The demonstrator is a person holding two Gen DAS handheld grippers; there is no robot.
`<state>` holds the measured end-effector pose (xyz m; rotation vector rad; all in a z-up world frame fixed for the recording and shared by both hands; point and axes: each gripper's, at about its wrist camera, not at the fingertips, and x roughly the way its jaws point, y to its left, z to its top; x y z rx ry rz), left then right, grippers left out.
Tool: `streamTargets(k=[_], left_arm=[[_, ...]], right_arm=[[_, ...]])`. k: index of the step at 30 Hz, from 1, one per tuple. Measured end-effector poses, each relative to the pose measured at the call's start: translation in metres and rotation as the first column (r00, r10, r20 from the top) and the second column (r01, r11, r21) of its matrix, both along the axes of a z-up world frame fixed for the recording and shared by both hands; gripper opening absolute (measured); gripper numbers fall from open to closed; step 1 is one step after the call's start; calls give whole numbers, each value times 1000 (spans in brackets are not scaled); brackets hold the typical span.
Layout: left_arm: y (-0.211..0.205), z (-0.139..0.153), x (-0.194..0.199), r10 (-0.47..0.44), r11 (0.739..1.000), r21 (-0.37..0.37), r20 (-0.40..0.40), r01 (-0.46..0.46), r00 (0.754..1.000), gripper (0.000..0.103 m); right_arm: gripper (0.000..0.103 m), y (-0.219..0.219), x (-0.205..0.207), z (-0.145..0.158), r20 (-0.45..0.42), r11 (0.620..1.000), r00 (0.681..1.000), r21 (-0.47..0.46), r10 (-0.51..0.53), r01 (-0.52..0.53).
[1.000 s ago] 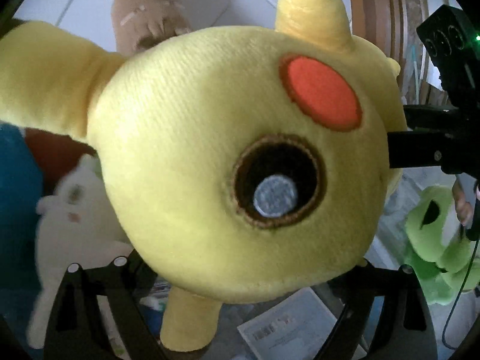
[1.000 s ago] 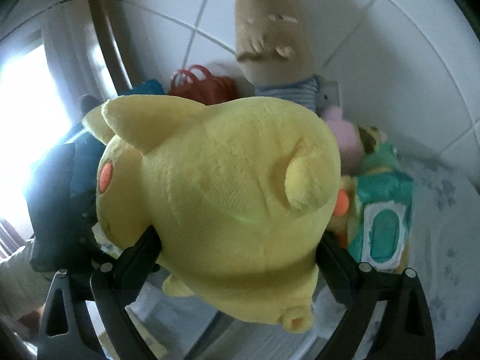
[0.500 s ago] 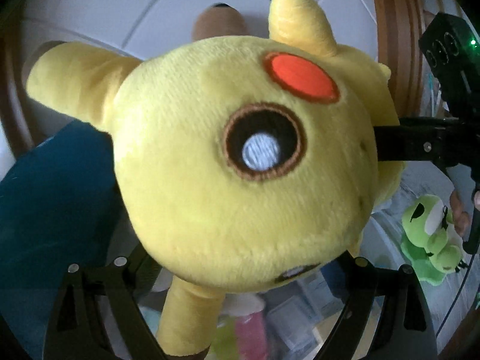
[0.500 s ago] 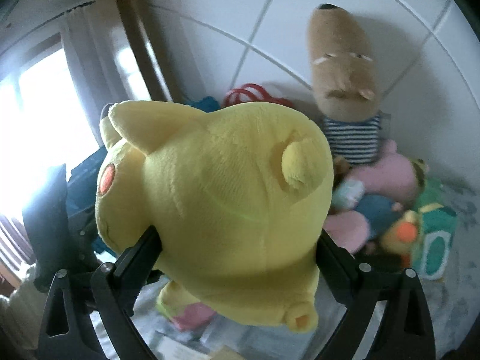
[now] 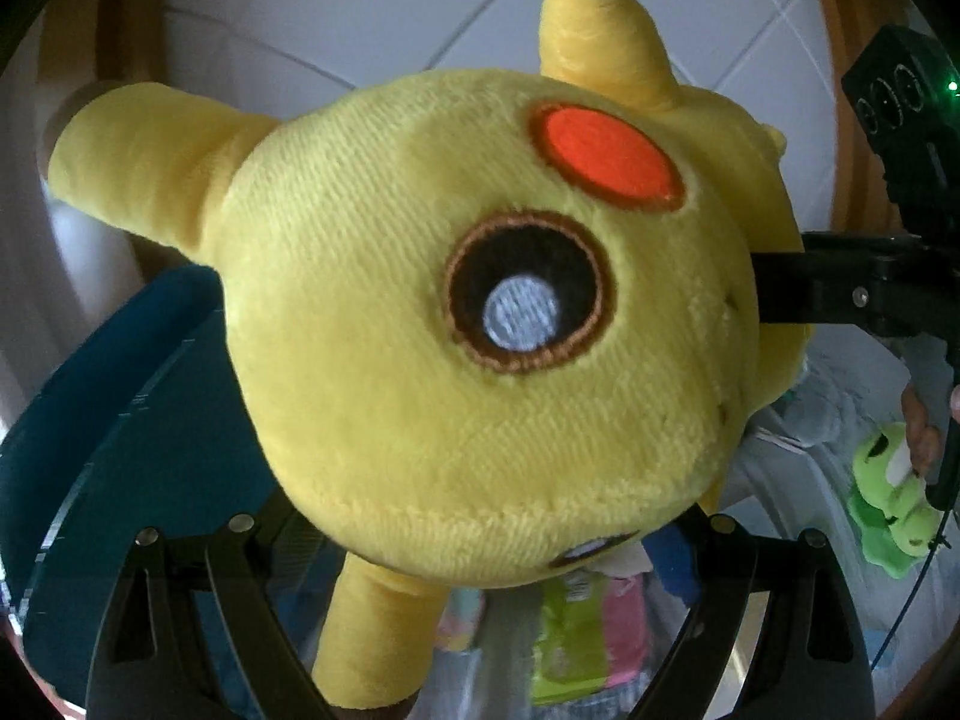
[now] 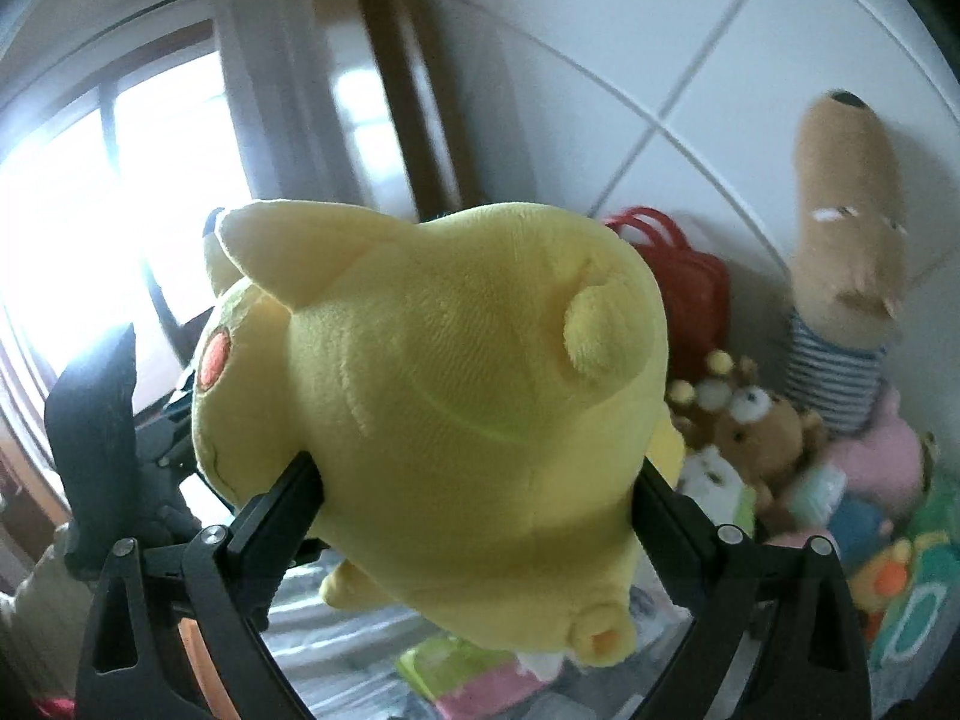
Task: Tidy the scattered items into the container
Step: 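Carry the Pikachu plush with both grippers over the blue crate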
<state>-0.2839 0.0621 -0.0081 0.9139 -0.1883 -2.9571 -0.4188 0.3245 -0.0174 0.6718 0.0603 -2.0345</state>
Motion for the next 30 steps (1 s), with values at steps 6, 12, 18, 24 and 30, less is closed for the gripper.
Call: streamTargets(k=[6,12,18,24,30], left_arm=[[-50,19,13,55,998,-2,-39,-55,998,90],[-119,40,20,90,996,-13,-78,-91,993,90],[-204,63,26,125,991,-40,-92,-129,988,90],[-295,72,32,159,984,-61,-91,-165,983,90],[-380,54,34,204,977,-53,-34,-205,978,90]], right_arm=[[98,-42,6,22,-40,998,998,-1,56,-56],[98,-99,12,46,-91,996,992,-19,89,-91],[98,-177,18,67,-117,991,987,-65,113,-121],[98,-256,24,80,-132,986,982,-83,136,-148],[98,-332,19,64,-83,981,982,-78,171,-178]])
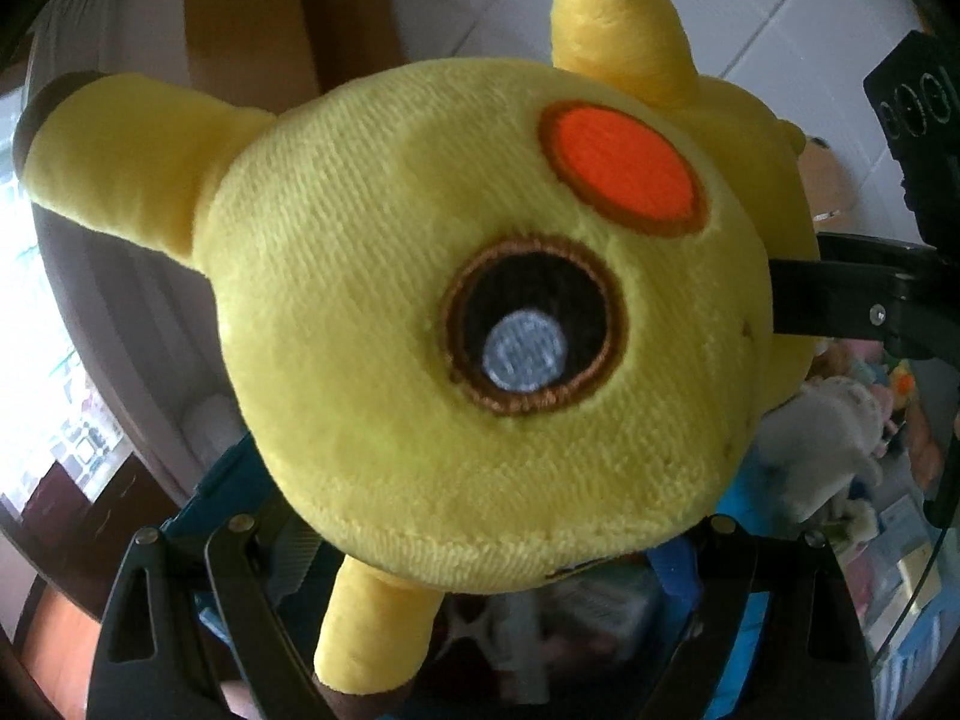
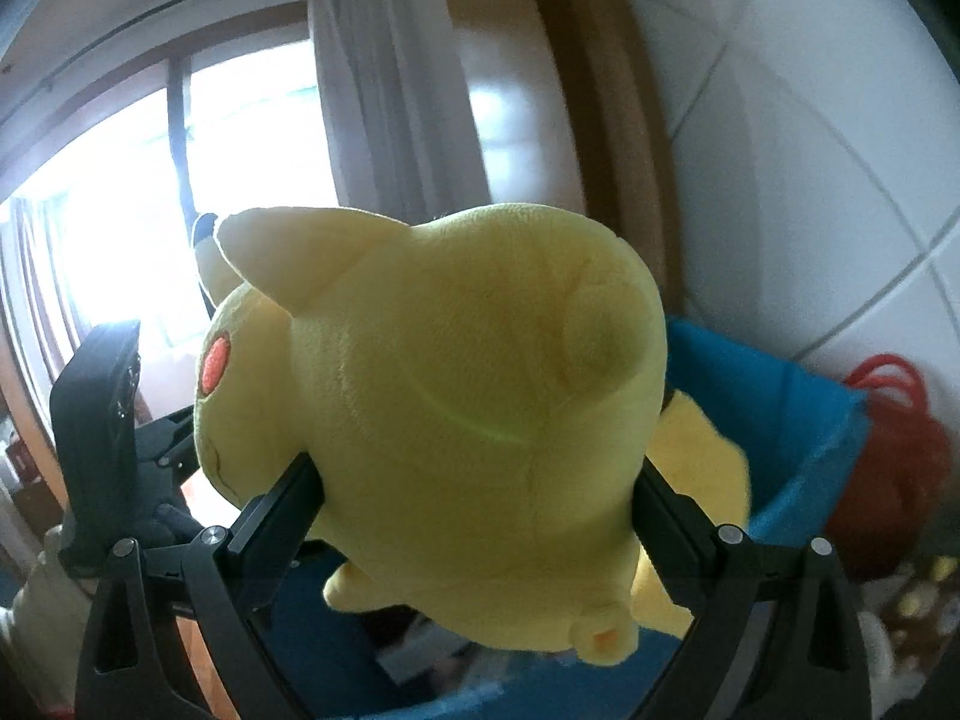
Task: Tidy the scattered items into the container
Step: 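Carry the Pikachu plush with both grippers over the blue crate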
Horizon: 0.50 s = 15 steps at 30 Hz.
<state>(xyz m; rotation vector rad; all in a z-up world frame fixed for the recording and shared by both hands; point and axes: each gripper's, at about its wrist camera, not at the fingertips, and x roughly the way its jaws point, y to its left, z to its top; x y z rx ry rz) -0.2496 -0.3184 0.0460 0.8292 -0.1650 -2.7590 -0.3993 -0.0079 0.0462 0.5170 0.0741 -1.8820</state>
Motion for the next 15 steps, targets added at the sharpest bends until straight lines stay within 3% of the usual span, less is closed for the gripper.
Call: streamTargets(k=[7,15], left_arm=[[-58,-33,-10,15,999,33,84,-17,996,91],[-80,-68,-28,-41,996,88,140,29,989,96]], right_arm=[[98,-51,-17,-28,93,999,996,47,10,-14],[100,-52,-35,-46,191,995,981,99,-37,18]])
